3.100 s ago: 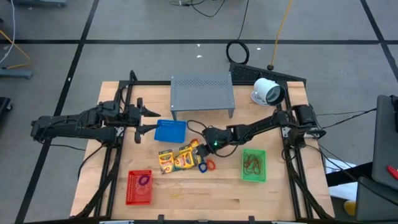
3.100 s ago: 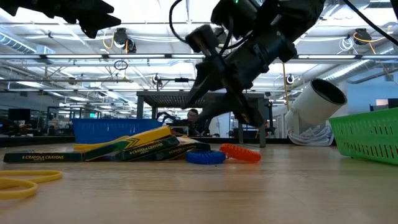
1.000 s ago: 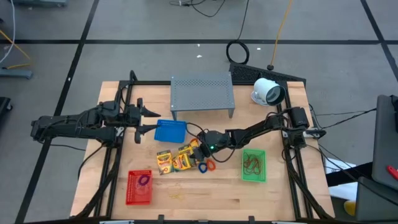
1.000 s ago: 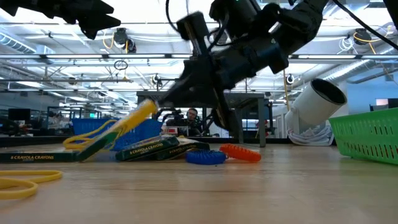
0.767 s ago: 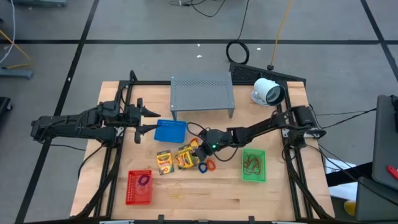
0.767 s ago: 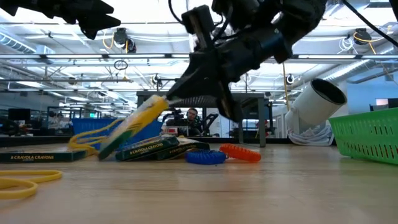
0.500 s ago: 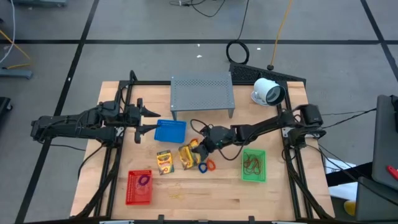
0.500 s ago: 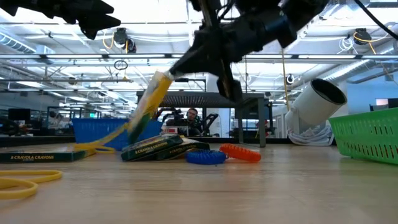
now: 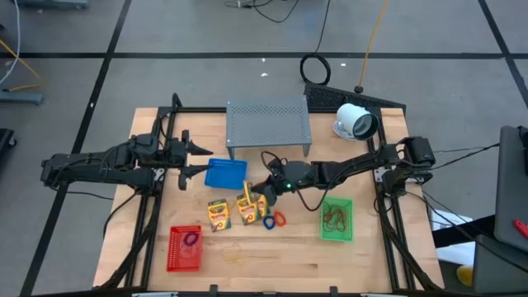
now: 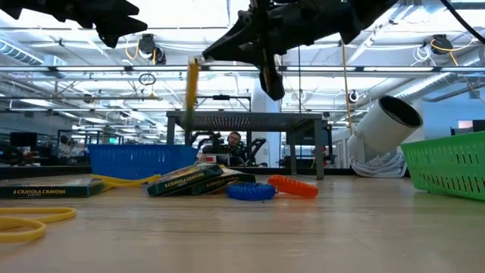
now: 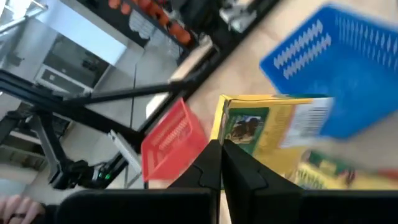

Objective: Pick & Place Office Desk Supplies
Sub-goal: Put the yellow crayon box into the blue bin

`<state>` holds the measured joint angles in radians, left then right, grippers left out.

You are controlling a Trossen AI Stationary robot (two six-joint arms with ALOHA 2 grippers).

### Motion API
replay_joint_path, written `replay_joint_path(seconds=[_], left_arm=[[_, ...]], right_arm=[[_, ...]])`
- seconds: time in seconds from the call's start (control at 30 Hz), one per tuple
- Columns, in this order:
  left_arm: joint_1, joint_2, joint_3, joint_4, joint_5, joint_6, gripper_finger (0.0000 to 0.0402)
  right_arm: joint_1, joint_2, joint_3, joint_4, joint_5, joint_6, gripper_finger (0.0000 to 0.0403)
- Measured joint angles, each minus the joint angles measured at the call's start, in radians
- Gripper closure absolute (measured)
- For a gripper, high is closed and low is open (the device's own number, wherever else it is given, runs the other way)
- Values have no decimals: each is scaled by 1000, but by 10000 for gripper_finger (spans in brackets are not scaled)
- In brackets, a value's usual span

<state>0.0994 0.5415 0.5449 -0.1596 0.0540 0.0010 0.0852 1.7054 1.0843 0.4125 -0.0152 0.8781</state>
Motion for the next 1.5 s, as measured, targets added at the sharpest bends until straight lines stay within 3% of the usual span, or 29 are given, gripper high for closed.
replay_joint_path(seconds=[0.3, 0.5, 0.77, 0.9, 1.07, 1.23, 1.5], left_arm=[[0, 0, 0, 0, 0, -2, 188], [0, 0, 0, 1, 0, -2, 188], [-1, 0, 0, 41, 0, -8, 188], [-1, 0, 0, 49, 0, -11, 188], [-4, -13, 0, 51, 8, -13, 188], [-6, -77, 0, 41, 43, -32, 188], [-19, -223, 1, -51, 77, -36, 188]], right_arm=[[-54, 0, 0, 163, 23, -158, 403], [-66, 2, 0, 187, 45, -352, 403], [-80, 142, 59, 315, 6, -489, 403], [-88, 227, 190, 251, -59, -655, 403], [-86, 320, 442, 27, -66, -879, 403], [-106, 414, 623, -86, -65, -960, 403], [-125, 433, 612, -147, -66, -947, 403]])
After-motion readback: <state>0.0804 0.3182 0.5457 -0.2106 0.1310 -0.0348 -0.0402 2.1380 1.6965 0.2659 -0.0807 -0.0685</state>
